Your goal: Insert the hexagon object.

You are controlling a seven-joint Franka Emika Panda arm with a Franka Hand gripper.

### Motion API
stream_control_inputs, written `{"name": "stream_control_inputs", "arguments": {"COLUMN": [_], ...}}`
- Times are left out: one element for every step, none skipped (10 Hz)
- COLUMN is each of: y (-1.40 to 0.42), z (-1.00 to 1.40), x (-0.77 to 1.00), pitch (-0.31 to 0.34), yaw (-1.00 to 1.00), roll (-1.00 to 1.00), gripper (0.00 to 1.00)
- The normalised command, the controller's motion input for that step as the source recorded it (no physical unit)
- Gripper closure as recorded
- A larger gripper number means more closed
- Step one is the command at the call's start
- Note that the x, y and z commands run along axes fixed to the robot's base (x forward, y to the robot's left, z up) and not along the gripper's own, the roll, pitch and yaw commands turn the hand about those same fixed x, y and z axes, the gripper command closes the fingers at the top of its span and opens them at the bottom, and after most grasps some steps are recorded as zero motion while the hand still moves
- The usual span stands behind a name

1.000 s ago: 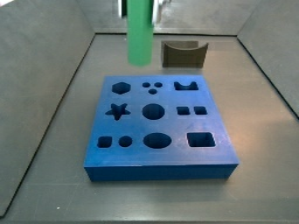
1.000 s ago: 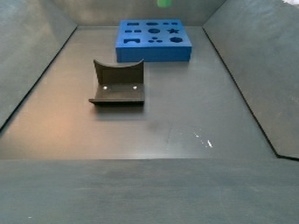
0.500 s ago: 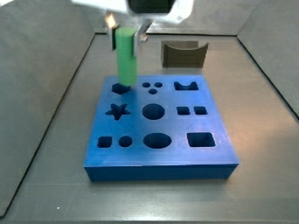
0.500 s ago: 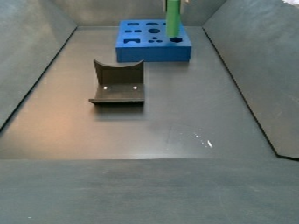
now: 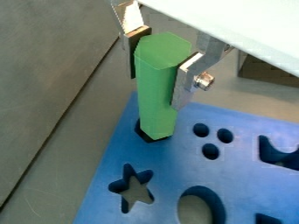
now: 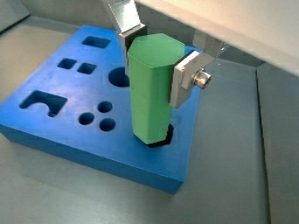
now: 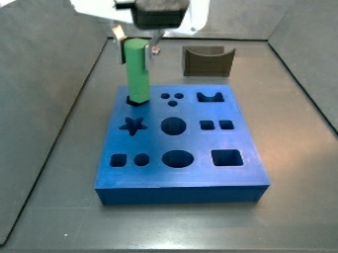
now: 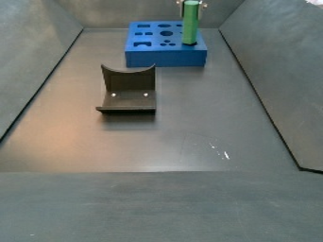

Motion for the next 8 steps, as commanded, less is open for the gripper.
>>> {"name": "stream_control_inputs", "arguments": {"y": [0.00,0.00,0.00,0.00,0.00,0.00,0.00,0.00], "z": [-0.22,-0.32,-0.47,-0.44,-0.41,-0.36,-0.30,-0.33], "x": [-0.04,0.01,0.03,0.00,-0.19,-0.27,-0.38,-0.29], "pitch": [-0.036,-0.051,-0.144,-0.196,-0.210,-0.213,-0.219,-0.217], "yaw": [0.00,0.00,-0.17,-0.29,-0.15,-0.04,0.00,0.00], "roll": [0.00,0.00,-0.03,-0.02,0.00,0.00,0.00,0.00], "gripper": [1.00,1.00,1.00,1.00,1.00,1.00,1.00,1.00]}}
